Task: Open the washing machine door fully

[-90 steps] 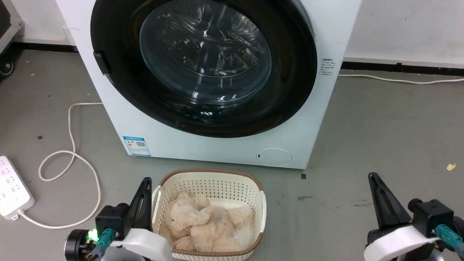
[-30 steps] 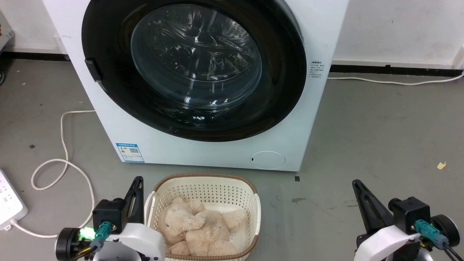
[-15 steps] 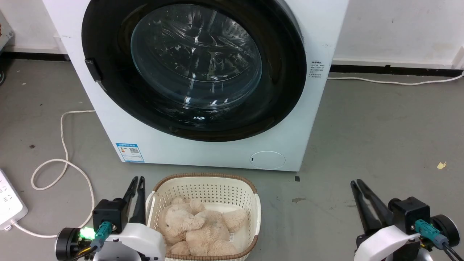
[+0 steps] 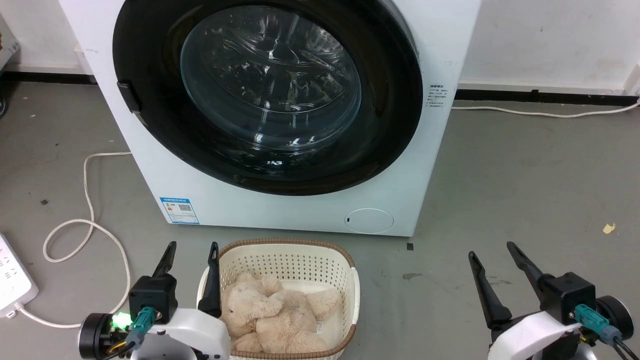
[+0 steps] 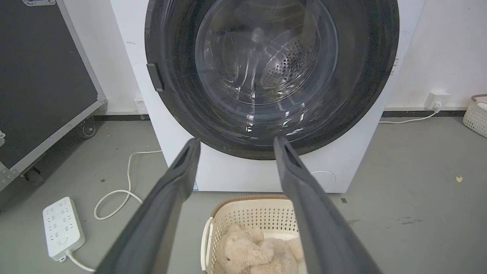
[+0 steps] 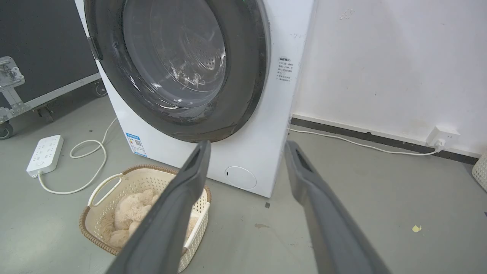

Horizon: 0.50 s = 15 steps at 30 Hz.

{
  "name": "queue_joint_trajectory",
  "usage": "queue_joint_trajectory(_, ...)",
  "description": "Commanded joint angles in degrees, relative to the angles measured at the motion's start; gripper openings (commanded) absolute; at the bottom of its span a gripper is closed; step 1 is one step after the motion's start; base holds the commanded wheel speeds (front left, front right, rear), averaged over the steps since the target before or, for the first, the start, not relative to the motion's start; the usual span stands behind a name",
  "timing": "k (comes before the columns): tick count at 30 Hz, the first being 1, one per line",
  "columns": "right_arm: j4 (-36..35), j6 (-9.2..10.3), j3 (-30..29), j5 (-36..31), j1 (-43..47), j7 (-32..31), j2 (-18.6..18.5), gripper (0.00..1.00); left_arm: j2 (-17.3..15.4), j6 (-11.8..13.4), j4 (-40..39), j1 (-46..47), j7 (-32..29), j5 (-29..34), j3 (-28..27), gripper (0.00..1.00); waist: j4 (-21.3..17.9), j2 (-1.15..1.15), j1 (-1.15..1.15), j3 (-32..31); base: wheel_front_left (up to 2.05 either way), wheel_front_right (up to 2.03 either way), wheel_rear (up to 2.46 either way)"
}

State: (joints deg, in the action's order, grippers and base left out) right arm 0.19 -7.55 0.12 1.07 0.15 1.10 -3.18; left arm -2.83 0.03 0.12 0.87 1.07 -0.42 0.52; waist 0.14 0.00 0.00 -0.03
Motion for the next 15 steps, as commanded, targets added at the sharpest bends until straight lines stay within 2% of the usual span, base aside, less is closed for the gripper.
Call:
queue_joint_trajectory(1, -0.2, 0.01, 0.0, 0.4, 0.4, 0.6, 0.0, 1.0, 0.0, 0.4, -0.4, -0.8, 0.6, -0.4, 0.1, 1.0, 0.0, 0.0, 0.0, 0.0, 0.0, 0.0, 0.0)
queue_joint_trajectory(15, -0.5, 0.01, 0.7, 1.1, -2.7, 1.4, -2.3, 1.0, 0.0, 1.0, -1.9, -0.4, 2.3, -1.2, 0.9, 1.0, 0.8, 0.0, 0.0, 2.9, 0.0, 0.0, 0.0)
